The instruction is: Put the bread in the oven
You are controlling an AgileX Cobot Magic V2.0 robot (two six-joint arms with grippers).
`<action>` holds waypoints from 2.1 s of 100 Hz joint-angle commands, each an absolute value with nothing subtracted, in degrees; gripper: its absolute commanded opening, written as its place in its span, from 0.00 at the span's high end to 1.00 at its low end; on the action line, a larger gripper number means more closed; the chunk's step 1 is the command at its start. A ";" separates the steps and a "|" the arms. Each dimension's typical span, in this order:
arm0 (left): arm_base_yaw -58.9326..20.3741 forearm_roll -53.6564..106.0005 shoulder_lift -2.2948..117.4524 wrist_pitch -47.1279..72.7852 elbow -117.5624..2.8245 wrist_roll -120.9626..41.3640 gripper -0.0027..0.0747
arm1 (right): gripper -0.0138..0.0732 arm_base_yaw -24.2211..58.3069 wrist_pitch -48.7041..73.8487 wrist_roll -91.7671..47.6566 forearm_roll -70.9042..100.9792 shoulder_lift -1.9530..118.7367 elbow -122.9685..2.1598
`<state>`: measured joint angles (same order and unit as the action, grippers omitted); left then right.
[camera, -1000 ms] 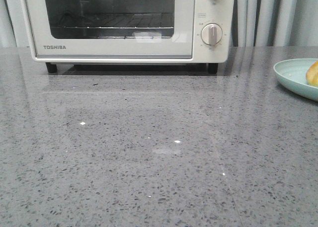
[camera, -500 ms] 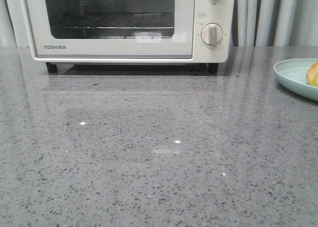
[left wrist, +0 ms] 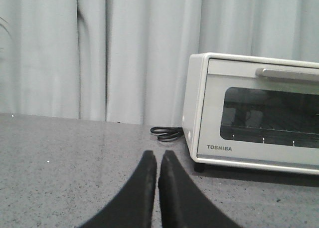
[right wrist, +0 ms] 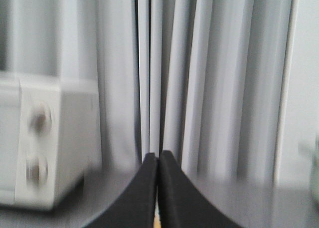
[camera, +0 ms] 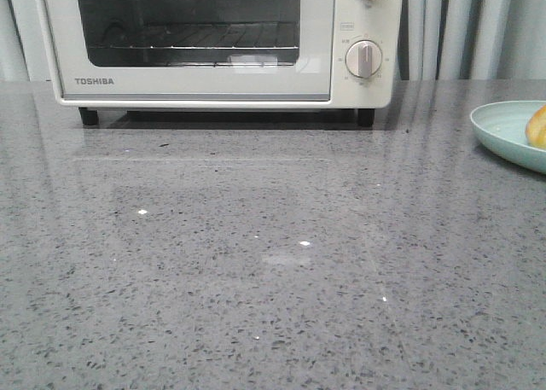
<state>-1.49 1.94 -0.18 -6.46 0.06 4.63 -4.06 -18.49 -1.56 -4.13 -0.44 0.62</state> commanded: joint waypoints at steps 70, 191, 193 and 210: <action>-1.26 0.58 -1.59 -22.50 -2.54 10.81 0.99 | 0.89 -4.49 -15.94 24.34 -4.71 -1.57 -6.27; -20.84 -1.28 46.55 5.31 -55.46 10.60 0.99 | 0.89 -4.49 46.82 15.05 0.70 23.88 -44.03; -20.84 -1.15 47.89 5.75 -56.69 10.60 0.99 | 0.89 -4.49 47.11 15.05 0.70 23.88 -44.03; -20.84 -0.79 57.43 11.88 -65.54 10.60 0.99 | 0.89 -4.49 51.04 15.05 0.70 23.97 -44.77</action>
